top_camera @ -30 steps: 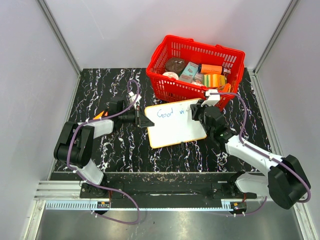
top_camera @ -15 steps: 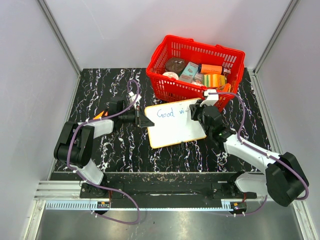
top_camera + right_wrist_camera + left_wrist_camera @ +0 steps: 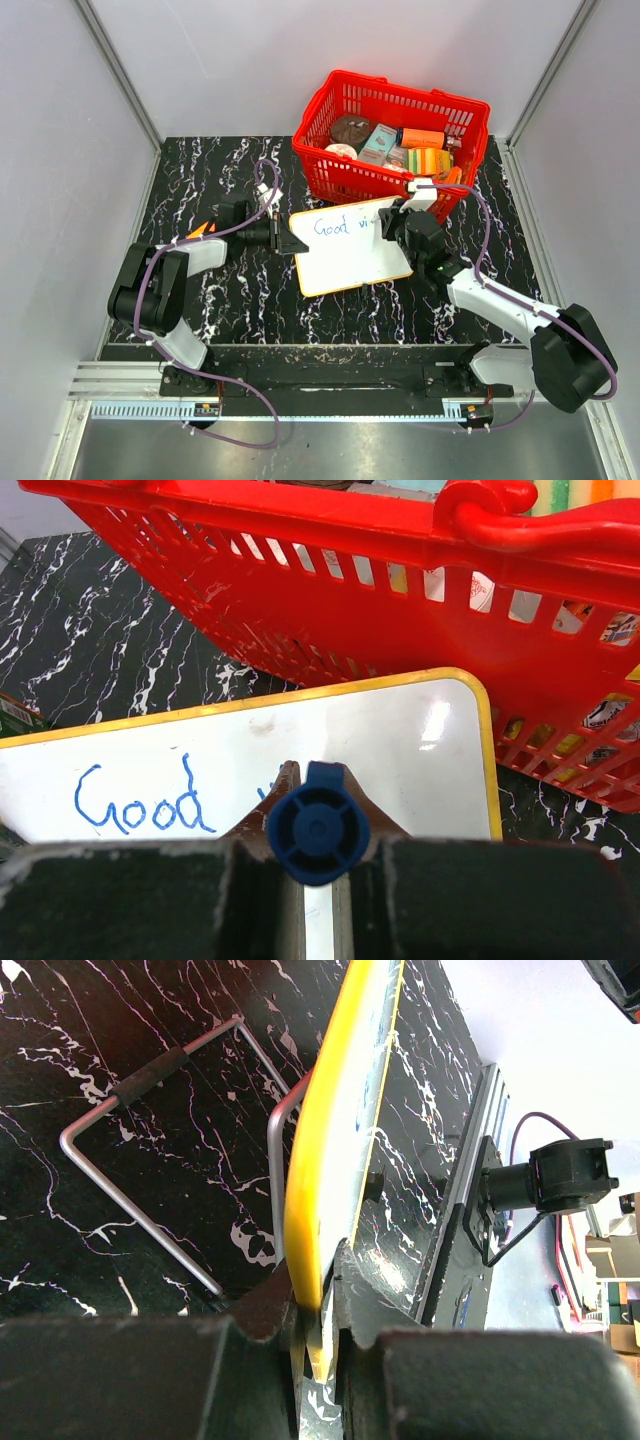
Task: Write a sentence on the whiteboard
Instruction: Write on the whiteboard at the whiteboard stand.
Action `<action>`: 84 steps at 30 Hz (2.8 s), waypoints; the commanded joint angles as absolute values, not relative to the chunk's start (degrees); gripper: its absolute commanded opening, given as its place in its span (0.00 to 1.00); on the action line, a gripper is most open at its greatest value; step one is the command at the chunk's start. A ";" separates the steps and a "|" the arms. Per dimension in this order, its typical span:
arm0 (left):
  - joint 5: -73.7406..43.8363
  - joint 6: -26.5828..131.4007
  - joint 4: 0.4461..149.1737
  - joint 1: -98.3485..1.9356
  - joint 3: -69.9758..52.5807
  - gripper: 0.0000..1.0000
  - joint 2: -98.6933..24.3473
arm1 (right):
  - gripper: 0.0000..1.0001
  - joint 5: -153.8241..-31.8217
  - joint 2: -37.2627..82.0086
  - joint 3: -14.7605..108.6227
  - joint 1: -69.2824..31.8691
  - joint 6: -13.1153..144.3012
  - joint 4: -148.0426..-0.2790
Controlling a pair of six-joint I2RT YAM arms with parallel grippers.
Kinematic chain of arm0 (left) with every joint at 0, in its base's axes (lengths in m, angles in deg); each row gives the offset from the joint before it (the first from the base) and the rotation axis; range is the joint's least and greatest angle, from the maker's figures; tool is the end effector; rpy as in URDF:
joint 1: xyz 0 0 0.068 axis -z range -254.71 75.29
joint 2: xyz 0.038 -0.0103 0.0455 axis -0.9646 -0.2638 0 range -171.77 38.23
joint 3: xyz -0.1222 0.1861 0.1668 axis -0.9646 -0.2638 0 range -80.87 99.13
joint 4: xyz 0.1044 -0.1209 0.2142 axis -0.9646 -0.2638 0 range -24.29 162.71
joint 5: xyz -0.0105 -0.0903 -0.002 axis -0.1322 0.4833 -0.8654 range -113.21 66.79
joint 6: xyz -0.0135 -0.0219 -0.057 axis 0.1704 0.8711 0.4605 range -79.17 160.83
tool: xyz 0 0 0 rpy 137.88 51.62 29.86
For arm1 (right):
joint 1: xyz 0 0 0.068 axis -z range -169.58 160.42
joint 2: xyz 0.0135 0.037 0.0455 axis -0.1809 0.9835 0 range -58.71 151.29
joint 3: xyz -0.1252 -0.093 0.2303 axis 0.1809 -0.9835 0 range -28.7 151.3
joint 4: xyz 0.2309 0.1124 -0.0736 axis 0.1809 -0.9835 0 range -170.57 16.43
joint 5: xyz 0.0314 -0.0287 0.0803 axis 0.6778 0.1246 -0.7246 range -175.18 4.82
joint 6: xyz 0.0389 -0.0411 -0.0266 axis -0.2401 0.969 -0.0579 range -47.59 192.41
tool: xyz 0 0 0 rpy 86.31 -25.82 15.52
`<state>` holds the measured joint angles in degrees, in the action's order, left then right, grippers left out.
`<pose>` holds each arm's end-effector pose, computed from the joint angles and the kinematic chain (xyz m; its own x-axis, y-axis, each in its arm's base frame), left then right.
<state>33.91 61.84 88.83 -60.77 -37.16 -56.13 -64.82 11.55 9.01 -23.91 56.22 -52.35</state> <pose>0.3090 -0.1179 0.1695 -0.8012 -0.0017 -0.5984 0.5517 0.3853 -0.7397 0.2481 0.1494 0.2593 -0.2245 0.1630 -0.9607 -0.1921 0.9592 0.2076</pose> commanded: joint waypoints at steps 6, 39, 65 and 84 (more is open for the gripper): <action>24.95 53.84 85.89 -59.94 -37.80 0.00 -58.36 | 0.00 -65.14 12.22 11.38 -23.42 56.24 -50.54; 24.95 53.92 85.63 -59.85 -37.54 0.00 -58.62 | 0.00 -67.34 9.41 8.04 -23.59 55.88 -54.14; 24.86 53.84 85.54 -59.76 -37.54 0.00 -58.62 | 0.00 -64.96 8.00 10.06 -23.51 56.41 -53.00; 25.04 53.84 85.63 -59.76 -37.54 0.00 -58.53 | 0.00 -62.68 11.60 14.98 -23.51 57.47 -50.45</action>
<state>34.04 61.34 88.85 -60.71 -37.05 -56.40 -65.02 10.85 12.38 -23.75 56.40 -53.40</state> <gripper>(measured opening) 0.138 0.125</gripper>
